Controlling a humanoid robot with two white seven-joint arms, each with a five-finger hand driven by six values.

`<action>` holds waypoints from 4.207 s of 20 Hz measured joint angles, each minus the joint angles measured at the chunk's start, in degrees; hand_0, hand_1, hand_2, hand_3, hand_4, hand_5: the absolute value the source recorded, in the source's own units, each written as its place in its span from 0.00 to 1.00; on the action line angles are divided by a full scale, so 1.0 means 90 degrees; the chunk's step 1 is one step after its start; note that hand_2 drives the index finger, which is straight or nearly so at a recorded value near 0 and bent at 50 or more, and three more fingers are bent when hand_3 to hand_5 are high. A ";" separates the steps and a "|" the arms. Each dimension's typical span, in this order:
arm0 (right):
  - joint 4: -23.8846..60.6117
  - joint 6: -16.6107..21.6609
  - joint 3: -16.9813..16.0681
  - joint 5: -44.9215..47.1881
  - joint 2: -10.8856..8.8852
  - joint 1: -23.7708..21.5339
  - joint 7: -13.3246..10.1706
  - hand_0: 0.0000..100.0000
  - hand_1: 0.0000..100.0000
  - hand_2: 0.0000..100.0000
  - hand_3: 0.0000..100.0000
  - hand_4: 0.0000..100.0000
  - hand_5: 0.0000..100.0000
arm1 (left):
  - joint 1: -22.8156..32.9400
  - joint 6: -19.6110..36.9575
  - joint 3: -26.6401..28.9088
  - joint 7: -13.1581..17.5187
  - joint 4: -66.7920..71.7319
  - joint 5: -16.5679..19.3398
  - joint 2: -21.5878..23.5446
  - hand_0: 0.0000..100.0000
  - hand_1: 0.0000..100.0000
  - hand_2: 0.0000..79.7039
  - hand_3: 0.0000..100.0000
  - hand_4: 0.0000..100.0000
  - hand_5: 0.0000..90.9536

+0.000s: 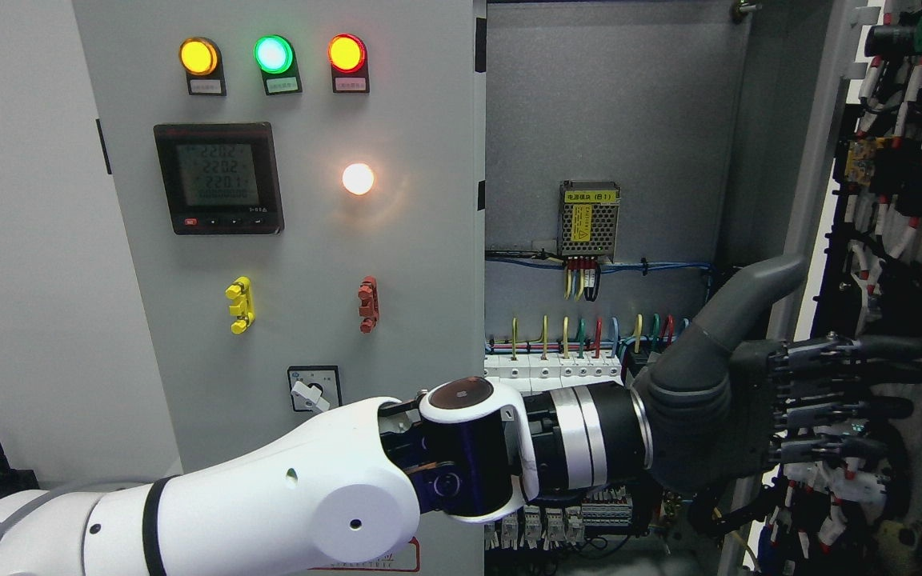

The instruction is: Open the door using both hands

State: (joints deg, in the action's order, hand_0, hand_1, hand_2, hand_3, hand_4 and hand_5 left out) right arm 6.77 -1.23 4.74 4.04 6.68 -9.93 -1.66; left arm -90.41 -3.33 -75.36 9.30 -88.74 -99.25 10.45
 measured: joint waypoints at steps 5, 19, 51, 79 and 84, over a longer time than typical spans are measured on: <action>0.0000 0.0000 0.0000 0.0000 0.0000 0.0000 -0.0001 0.00 0.00 0.00 0.00 0.00 0.00 | 0.0000 0.0013 0.0010 -0.0078 0.0095 0.0090 -0.0383 0.00 0.00 0.00 0.00 0.03 0.00; 0.0000 0.0000 0.0000 0.0000 0.0000 0.0000 -0.0022 0.00 0.00 0.00 0.00 0.00 0.00 | 0.0073 -0.0006 0.0081 -0.0142 0.0516 0.0403 -0.1171 0.00 0.00 0.00 0.00 0.03 0.00; 0.0000 -0.0002 0.0000 0.0000 0.0000 0.0000 -0.0001 0.00 0.00 0.00 0.00 0.00 0.00 | 0.1405 -0.0137 0.0584 0.0026 -0.0250 0.0894 0.1046 0.00 0.00 0.00 0.00 0.03 0.00; 0.0000 -0.0004 0.0000 0.0000 -0.0001 0.0000 0.0001 0.00 0.00 0.00 0.00 0.00 0.00 | 0.7400 0.1715 0.1483 0.2638 -0.0701 0.2509 0.6497 0.00 0.00 0.00 0.00 0.03 0.00; 0.0000 -0.0004 0.0000 0.0000 -0.0001 0.0000 0.0003 0.00 0.00 0.00 0.00 0.00 0.00 | 0.9327 0.2673 0.1713 0.2676 -0.0145 0.2982 0.6712 0.00 0.00 0.00 0.00 0.03 0.00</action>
State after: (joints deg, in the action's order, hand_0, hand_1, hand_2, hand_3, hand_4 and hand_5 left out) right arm 6.77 -1.27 4.74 4.04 6.67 -9.93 -1.63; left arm -6.46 20.73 -59.94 33.38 -90.04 -72.41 70.86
